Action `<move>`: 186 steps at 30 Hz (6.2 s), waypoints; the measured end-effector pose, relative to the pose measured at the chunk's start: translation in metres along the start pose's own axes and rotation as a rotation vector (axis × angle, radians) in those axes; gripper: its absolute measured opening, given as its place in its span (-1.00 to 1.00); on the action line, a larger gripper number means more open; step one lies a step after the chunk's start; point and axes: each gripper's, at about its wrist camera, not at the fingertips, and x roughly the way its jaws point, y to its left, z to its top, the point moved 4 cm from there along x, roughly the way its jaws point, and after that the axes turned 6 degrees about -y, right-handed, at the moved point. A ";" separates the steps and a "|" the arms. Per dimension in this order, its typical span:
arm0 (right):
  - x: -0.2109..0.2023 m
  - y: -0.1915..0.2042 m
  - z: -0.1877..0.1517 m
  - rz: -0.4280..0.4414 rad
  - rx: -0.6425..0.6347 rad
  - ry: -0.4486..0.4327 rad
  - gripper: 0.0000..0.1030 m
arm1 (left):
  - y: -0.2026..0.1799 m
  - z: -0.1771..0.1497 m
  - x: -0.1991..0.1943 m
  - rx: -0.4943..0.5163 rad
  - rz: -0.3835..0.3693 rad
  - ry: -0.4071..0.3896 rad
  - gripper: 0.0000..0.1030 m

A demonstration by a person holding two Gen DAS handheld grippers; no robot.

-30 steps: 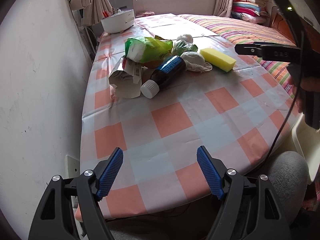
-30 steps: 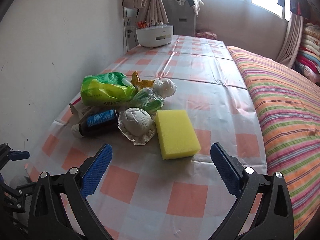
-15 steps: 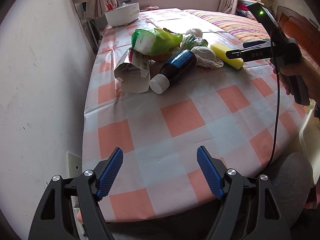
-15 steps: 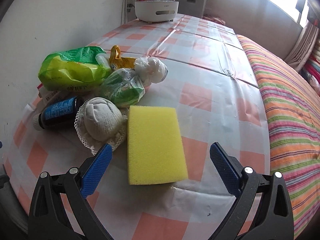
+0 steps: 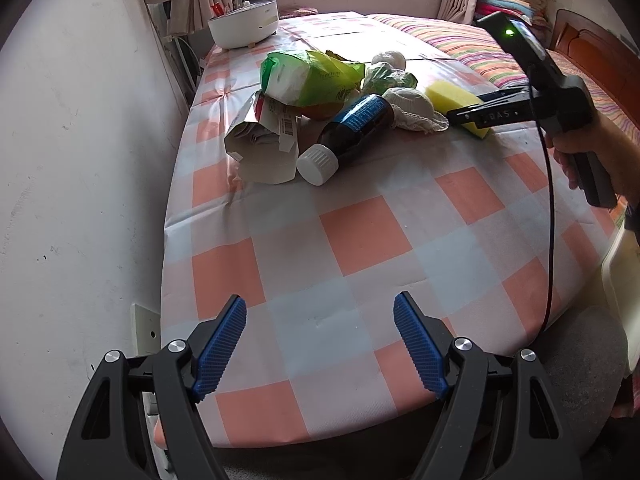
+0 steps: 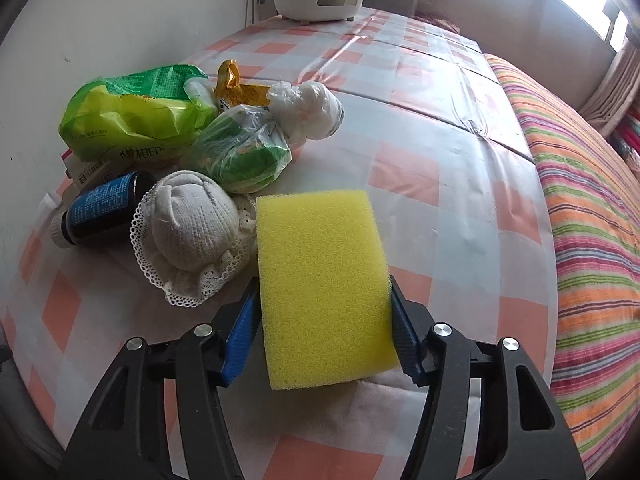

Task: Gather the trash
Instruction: 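Close the right tool on the yellow sponge and lift it, then grasp the green plastic bag with the left tool while the right holds the sponge, then carry the sponge into the cream bin and open the right tool while the left holds the bag, then move the green bag over the cream bin and open the left tool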

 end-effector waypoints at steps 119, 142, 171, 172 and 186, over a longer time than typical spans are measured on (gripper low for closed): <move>-0.345 0.038 -0.304 -0.234 0.704 -0.535 0.18 | -0.208 0.000 -0.134 0.210 -0.400 -0.253 -0.30; -0.373 0.000 -0.307 -0.319 0.747 -0.647 0.50 | -0.241 0.005 -0.129 0.270 -0.408 -0.239 -0.30; -0.436 -0.021 -0.347 -0.477 0.820 -0.772 0.54 | -0.350 -0.006 -0.133 0.536 -0.463 -0.250 -0.15; -0.436 -0.021 -0.348 -0.477 0.820 -0.772 0.54 | -0.352 -0.007 -0.134 0.543 -0.460 -0.254 -0.12; -0.432 -0.018 -0.339 -0.454 0.816 -0.776 0.55 | -0.346 -0.007 -0.137 0.552 -0.418 -0.281 0.34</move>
